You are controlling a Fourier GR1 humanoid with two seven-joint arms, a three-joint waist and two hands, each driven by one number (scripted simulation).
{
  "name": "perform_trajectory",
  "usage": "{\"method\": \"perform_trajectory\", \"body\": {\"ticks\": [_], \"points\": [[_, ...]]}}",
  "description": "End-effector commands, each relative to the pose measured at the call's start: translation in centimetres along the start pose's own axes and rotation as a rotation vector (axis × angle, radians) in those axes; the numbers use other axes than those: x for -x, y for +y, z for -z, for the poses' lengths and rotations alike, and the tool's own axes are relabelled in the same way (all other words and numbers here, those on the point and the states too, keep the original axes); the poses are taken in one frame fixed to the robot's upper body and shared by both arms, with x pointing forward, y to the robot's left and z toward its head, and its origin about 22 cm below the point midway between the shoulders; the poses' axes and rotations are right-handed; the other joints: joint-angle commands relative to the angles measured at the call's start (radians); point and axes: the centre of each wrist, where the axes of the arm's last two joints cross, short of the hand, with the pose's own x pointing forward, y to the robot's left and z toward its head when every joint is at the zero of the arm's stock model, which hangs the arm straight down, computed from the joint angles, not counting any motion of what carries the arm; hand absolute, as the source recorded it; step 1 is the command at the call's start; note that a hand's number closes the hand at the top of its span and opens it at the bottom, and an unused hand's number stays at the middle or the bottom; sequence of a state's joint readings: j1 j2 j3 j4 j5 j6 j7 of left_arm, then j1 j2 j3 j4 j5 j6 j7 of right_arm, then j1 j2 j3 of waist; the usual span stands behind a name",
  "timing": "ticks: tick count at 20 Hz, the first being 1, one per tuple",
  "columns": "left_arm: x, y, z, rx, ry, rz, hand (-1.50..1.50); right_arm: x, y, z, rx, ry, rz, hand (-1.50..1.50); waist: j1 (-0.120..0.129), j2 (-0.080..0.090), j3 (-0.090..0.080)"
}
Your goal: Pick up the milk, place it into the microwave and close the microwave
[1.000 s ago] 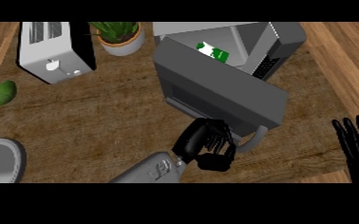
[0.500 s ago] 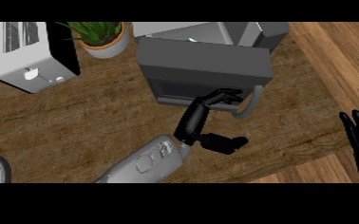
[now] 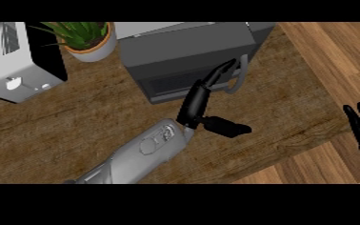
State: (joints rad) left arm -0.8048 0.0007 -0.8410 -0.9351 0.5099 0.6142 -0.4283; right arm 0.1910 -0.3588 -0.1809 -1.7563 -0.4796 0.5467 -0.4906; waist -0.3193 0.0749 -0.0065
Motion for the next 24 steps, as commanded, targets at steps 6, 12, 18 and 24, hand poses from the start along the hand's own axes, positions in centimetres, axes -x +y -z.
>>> {"method": "perform_trajectory", "body": {"ticks": [6,12,18,24], "points": [[-0.5,0.8,2.4,-0.062,-0.029,0.012,-1.50,-0.8,-0.5,1.9,-0.066,-0.023,0.034,-1.50,-0.045,0.019,0.002],[-0.9,1.1,3.5,-0.081,-0.041,0.012,-1.50,-1.1,-0.7,3.0,-0.100,-0.035,0.062,-1.50,-0.058,0.023,0.003],[-0.8,1.3,3.9,-0.100,-0.052,0.007,-1.50,-2.1,-1.5,3.7,-0.108,-0.029,0.040,-1.50,-0.073,0.026,0.002],[-0.1,1.2,3.3,-0.118,-0.065,0.014,-1.50,-2.5,-1.9,4.4,-0.107,-0.038,0.042,-1.50,-0.085,0.030,0.002]]}}
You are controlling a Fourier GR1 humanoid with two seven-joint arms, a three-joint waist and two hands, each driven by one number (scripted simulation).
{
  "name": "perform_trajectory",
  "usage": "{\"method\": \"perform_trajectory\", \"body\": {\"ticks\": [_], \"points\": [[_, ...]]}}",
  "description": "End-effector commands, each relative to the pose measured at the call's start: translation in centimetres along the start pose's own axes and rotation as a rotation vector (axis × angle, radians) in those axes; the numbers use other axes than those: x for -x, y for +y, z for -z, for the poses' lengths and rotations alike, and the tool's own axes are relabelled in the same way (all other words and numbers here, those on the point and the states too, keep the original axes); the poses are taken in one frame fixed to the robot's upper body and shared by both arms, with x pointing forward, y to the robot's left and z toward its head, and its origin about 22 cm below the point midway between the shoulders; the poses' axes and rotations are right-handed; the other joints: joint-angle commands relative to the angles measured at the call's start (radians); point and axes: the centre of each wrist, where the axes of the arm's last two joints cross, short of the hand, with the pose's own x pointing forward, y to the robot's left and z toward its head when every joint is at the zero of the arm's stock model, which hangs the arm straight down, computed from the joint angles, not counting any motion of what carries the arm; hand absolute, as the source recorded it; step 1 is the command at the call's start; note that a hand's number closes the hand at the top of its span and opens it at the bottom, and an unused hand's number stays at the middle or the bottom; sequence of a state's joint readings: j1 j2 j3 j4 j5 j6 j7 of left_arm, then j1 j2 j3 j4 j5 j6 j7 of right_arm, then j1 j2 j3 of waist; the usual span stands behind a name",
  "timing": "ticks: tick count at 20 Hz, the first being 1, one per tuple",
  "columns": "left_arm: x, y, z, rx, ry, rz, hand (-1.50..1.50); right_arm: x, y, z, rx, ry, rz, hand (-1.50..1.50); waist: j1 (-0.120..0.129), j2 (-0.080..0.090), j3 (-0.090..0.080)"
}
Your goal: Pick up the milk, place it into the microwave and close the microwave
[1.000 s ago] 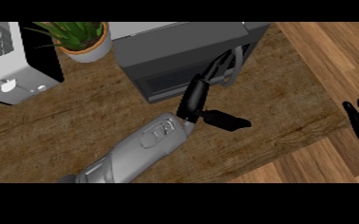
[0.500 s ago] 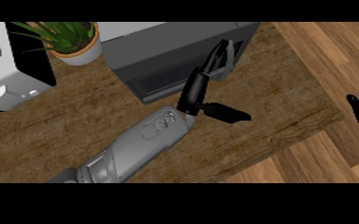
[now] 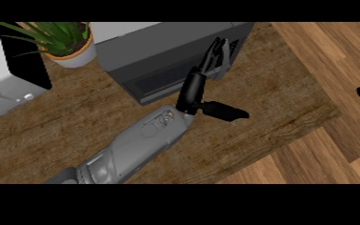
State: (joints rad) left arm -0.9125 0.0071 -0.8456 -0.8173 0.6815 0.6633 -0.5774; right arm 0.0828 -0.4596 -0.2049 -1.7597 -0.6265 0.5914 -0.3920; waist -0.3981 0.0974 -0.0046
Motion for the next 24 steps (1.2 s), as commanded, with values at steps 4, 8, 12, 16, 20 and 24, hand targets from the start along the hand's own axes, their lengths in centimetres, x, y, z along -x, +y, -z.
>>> {"method": "perform_trajectory", "body": {"ticks": [4,8,12,16,20,24], "points": [[-0.3,0.0,1.2,-0.030,-0.003,-0.002,-1.50,-0.4,-0.3,1.2,-0.023,-0.007,0.016,-1.50,-0.015,0.010,0.000],[-0.1,0.1,1.0,-0.041,-0.006,-0.003,-1.50,-0.6,-0.8,1.2,-0.018,0.001,0.013,-1.50,-0.017,0.009,0.002],[-0.1,0.1,1.3,-0.044,-0.015,-0.003,-1.50,-0.7,-0.8,1.2,-0.032,0.015,0.026,-1.50,-0.024,0.008,0.003],[0.1,0.2,1.2,-0.054,-0.008,-0.009,-1.50,-1.0,-1.1,1.4,-0.034,0.010,0.026,-1.50,-0.034,0.008,0.003],[0.1,0.1,1.2,-0.053,-0.026,-0.012,-1.50,-1.5,-1.3,2.1,-0.053,0.010,0.019,-1.50,-0.026,0.007,0.001],[0.1,0.1,1.3,-0.062,-0.016,-0.018,-1.50,-1.3,-1.2,2.0,-0.050,0.010,0.051,-1.50,-0.039,0.006,0.002]]}}
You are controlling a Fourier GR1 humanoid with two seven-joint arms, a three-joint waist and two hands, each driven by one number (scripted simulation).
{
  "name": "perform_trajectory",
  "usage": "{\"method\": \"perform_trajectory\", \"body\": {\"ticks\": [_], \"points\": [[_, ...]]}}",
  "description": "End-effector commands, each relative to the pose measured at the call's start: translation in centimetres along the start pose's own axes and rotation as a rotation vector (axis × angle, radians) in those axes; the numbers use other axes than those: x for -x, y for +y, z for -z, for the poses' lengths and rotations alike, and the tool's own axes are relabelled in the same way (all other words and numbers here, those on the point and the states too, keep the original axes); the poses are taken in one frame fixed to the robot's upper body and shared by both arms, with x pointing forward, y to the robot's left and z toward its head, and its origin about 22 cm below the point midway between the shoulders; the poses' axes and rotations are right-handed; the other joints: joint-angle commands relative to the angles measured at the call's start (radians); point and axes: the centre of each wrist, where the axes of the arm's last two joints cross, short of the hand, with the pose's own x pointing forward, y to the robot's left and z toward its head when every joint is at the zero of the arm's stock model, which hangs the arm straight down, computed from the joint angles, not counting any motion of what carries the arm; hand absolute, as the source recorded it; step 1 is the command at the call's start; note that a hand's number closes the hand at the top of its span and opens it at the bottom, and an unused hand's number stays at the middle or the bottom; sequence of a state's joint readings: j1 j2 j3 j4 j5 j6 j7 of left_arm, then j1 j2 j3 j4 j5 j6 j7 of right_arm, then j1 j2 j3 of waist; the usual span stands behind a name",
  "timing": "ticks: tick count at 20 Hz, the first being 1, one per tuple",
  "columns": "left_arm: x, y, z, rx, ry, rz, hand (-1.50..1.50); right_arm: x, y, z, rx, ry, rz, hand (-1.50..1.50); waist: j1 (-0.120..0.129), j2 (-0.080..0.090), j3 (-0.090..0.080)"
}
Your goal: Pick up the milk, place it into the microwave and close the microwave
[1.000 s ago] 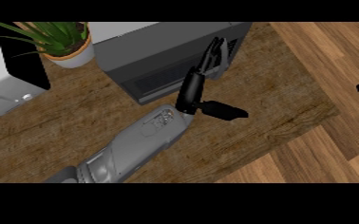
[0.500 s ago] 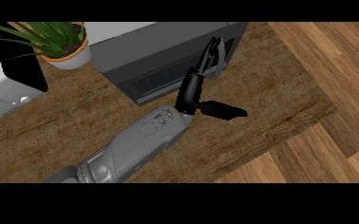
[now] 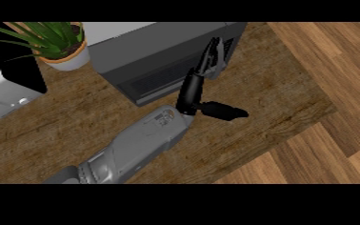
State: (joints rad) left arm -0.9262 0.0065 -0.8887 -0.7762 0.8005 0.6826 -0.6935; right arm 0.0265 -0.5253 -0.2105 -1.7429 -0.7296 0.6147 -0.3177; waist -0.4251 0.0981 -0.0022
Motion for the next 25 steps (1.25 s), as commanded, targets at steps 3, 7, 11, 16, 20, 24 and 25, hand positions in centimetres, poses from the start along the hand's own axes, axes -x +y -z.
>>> {"method": "perform_trajectory", "body": {"ticks": [3,7,11,16,20,24,25], "points": [[-0.3,0.1,1.4,-0.017,0.012,0.005,-1.50,-0.3,0.0,0.6,-0.031,0.004,0.011,-1.50,-0.004,0.005,0.000],[-0.4,0.1,1.6,-0.016,0.010,-0.007,-1.50,-0.7,-0.3,0.8,-0.035,-0.008,0.012,-1.50,-0.012,0.004,0.001],[0.6,0.6,1.1,-0.004,0.110,-0.012,1.50,-0.8,-0.4,0.7,-0.032,0.008,0.020,-1.50,-0.006,0.010,0.004],[2.4,4.7,1.9,-0.052,0.078,0.269,-1.50,-0.9,-0.3,0.7,-0.033,0.017,0.022,-1.50,0.017,-0.004,0.015],[2.7,6.2,2.6,-0.114,0.112,0.350,-1.50,-1.5,-0.6,0.9,-0.027,0.008,0.005,-1.50,0.049,-0.013,0.015],[2.4,6.0,3.2,-0.108,0.113,0.379,-1.50,-1.7,-0.8,0.6,-0.003,0.008,0.002,-1.50,0.062,-0.013,0.015],[2.5,5.5,3.0,-0.098,0.119,0.381,-1.50,-1.8,-0.8,0.6,0.000,0.006,-0.001,-1.50,0.060,-0.014,0.015]]}}
